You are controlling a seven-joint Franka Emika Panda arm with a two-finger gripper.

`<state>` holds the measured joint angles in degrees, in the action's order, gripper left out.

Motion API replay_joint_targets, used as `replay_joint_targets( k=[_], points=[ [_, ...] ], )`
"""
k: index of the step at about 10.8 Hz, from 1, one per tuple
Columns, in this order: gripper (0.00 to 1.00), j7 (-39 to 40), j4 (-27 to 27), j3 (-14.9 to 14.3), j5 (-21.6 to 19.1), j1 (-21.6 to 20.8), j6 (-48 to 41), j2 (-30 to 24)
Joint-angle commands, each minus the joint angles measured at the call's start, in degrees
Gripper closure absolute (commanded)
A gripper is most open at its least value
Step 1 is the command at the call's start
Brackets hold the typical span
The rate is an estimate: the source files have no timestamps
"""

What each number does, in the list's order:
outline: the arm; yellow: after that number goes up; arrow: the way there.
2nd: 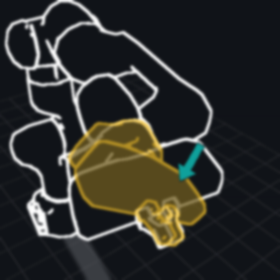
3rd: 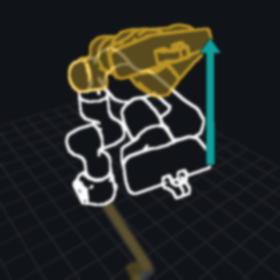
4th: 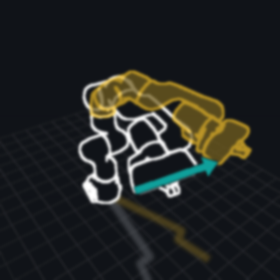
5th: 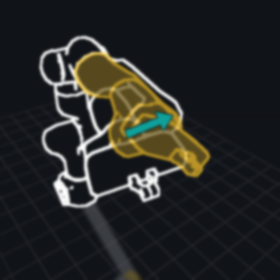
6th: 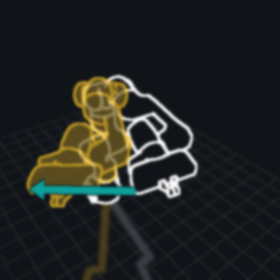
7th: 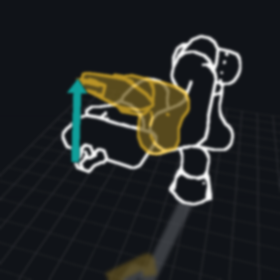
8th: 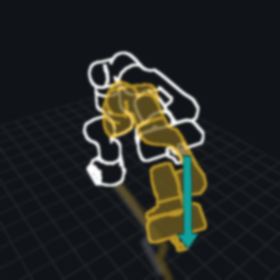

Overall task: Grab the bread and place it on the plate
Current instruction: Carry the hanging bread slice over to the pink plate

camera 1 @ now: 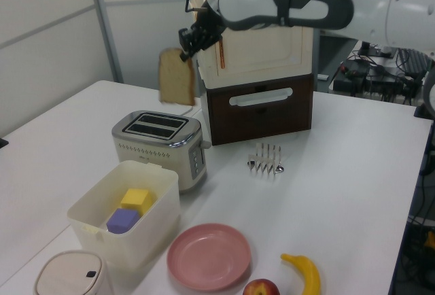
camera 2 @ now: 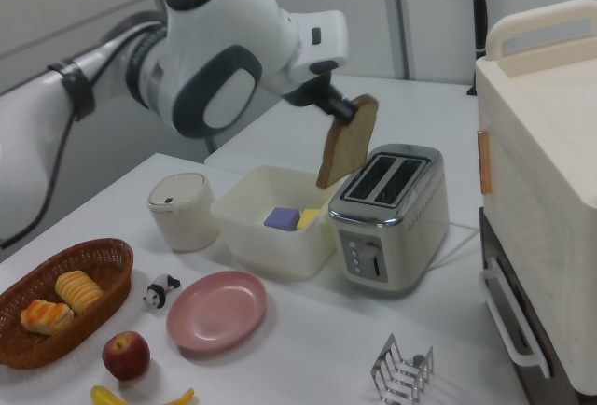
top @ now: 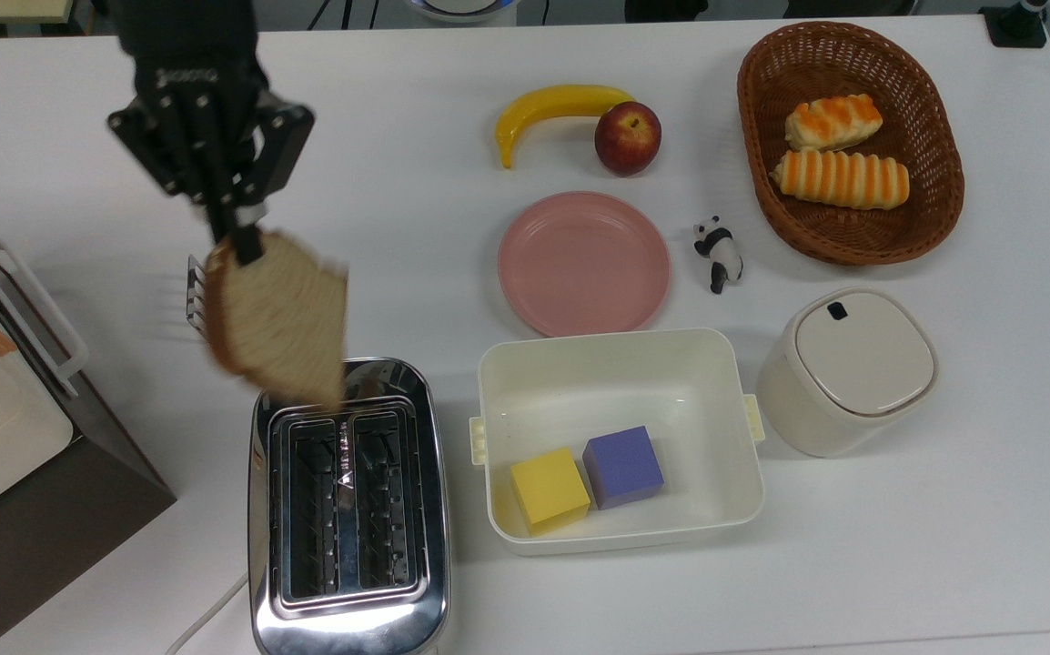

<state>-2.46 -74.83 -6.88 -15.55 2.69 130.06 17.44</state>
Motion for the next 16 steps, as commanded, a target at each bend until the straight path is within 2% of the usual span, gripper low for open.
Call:
replay_joint_targets(
  k=[1,3,7,9,12,16],
  points=[
    [1.00,4.1,-2.3,0.4,0.8,-0.6,-16.5,-3.2],
    [1.00,5.1,-2.5,0.5,0.8,-1.3,-22.6,-3.1],
    [1.00,6.3,-4.6,0.6,1.7,-5.8,-29.1,-2.1],
    [1.00,6.3,-6.4,0.6,4.5,-8.5,-29.7,-0.7],
    [1.00,6.5,-8.6,0.6,6.3,-10.4,-29.8,0.3],
    [1.00,6.6,-10.1,0.6,8.3,-11.6,-30.0,2.2]
  ],
)
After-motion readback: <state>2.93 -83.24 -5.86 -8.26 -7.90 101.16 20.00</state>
